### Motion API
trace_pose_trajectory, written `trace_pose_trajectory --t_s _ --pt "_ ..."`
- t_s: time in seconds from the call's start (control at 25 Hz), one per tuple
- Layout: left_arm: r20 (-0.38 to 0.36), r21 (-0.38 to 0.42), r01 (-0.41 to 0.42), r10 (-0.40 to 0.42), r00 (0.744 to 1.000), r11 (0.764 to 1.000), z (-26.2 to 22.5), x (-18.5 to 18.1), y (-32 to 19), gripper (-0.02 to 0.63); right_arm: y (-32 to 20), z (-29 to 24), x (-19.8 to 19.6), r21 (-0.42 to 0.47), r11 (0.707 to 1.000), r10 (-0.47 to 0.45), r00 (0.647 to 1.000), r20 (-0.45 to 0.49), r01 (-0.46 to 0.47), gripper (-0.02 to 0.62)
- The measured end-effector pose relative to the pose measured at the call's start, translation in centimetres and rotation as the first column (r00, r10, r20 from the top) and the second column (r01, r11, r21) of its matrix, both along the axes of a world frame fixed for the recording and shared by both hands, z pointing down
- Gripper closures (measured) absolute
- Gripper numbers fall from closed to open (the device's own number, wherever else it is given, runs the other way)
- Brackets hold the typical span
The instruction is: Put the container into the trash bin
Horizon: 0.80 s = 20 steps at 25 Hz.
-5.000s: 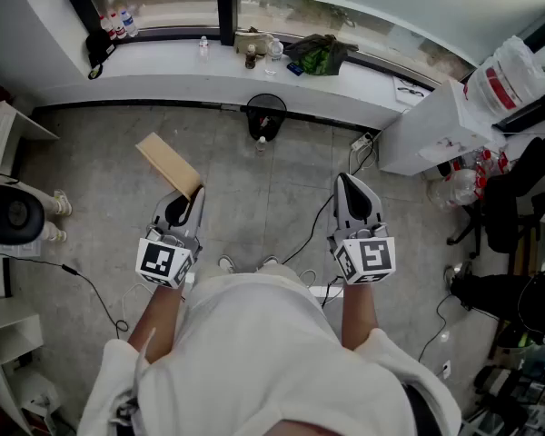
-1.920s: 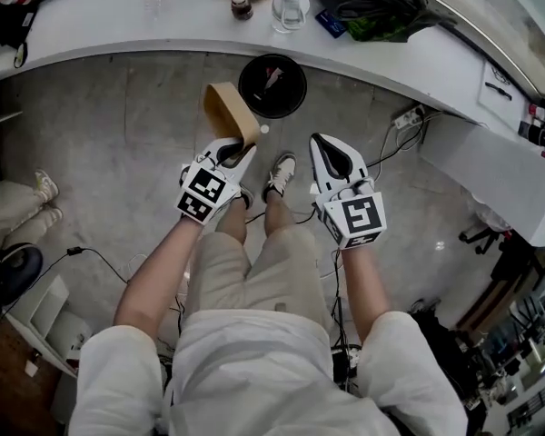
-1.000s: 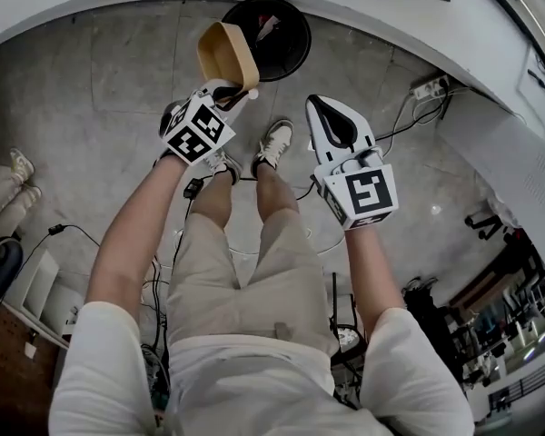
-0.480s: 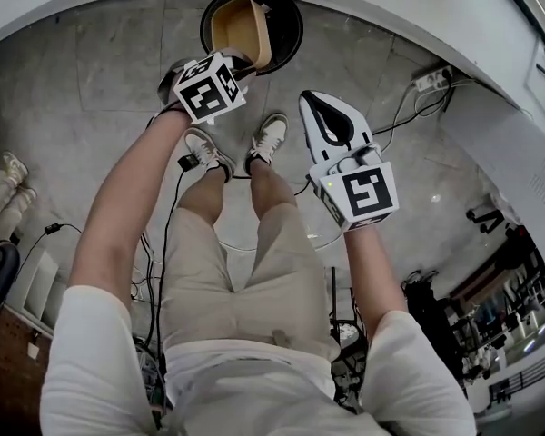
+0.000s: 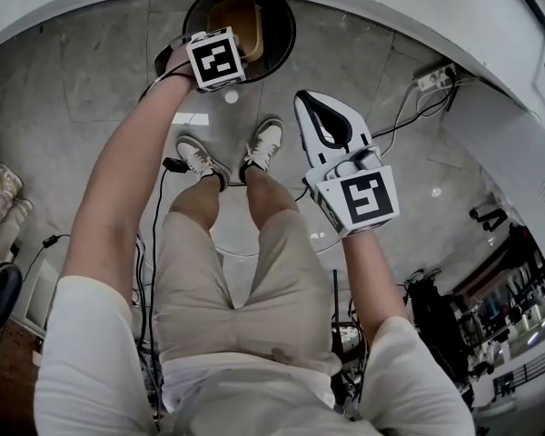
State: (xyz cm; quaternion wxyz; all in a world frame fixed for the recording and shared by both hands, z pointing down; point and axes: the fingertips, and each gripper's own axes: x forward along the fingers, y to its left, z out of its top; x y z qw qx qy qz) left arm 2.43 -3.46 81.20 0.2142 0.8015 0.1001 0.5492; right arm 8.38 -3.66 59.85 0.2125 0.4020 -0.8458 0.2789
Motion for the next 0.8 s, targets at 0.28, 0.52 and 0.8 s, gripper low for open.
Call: trace_pose_trajectory --t_s 0.28,0.52,0.8 --pt "0.081 -0.014 -0.054 0.055 0.995 0.998 4.5 0.2 0.2 0.587 0.8 3.2 0.9 -0.002 0.999 0.042 0.999 0.006 -0.042 0.594" --pt "0.112 -0.019 -0.16 0.161 0.981 0.987 7.1 0.1 0.4 0.588 1.4 5.8 1.1 0.001 0.997 0.081 0.997 0.012 -0.081 0.594" --pt "0.155 -0.08 -0.261 0.271 0.95 0.962 10.7 -0.4 1.8 0.586 2.1 8.1 2.0 0.011 0.994 0.11 0.994 0.014 -0.11 0.594"
